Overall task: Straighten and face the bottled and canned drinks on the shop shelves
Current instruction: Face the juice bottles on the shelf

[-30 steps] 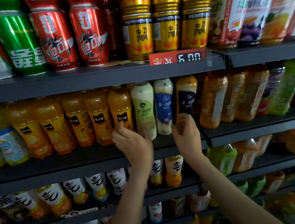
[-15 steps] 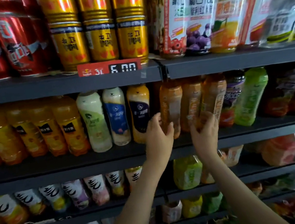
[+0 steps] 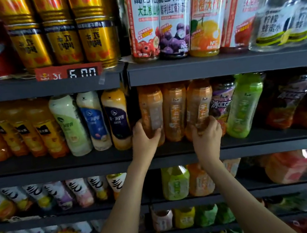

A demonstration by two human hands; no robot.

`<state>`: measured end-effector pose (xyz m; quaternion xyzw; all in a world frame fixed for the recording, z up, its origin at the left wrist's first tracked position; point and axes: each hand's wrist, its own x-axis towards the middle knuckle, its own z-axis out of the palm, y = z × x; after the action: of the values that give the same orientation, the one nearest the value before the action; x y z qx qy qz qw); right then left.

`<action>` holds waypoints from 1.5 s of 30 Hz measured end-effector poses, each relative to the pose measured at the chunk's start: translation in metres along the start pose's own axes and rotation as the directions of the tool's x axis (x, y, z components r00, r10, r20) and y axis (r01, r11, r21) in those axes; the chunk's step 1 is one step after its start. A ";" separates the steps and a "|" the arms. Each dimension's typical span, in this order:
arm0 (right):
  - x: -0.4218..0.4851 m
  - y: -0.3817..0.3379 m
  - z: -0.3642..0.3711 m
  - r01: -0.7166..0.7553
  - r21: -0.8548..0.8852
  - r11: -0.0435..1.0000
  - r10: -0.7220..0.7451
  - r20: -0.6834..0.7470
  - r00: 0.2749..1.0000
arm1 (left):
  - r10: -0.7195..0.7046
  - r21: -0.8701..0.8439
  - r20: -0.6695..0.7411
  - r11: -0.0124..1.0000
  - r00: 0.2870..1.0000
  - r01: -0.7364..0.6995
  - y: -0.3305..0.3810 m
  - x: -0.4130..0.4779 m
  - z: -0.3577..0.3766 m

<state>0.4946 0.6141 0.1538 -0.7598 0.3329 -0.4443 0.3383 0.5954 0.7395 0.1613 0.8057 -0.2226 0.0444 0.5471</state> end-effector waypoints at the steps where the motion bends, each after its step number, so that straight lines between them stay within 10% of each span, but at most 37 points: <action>1: 0.001 0.000 0.000 0.006 -0.011 1.000 -0.006 -0.011 1.000 | -0.014 -0.028 0.021 1.000 1.000 0.015 0.000 0.001 0.000; 14: 0.007 0.002 0.003 -0.017 -0.038 0.999 0.016 -0.035 0.999 | -0.007 0.150 -0.276 0.987 0.961 0.050 0.016 -0.013 0.029; 25: 0.054 0.056 -0.066 -0.015 0.020 1.000 0.020 -0.247 0.969 | 0.605 0.486 -0.076 0.717 0.793 -0.500 0.046 -0.050 0.113; 30: 0.089 0.073 -0.085 -0.015 0.026 1.000 0.014 0.028 1.000 | 0.563 0.590 -0.060 0.686 0.824 -0.426 0.056 -0.050 0.152; 37: 0.101 0.091 -0.105 0.015 0.057 0.998 -0.015 0.013 1.000 | 0.361 0.506 -0.408 0.854 0.839 -0.121 0.079 -0.054 0.199; 45: 0.114 0.110 -0.133 0.028 0.127 0.991 -0.040 0.094 0.995 | 0.149 0.314 -0.364 0.949 0.919 -0.030 0.104 -0.060 0.220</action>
<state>0.3960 0.4328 0.1662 -0.7632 0.2744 -0.4328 0.3937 0.4610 0.5280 0.1445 0.8443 -0.1389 0.2596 0.4477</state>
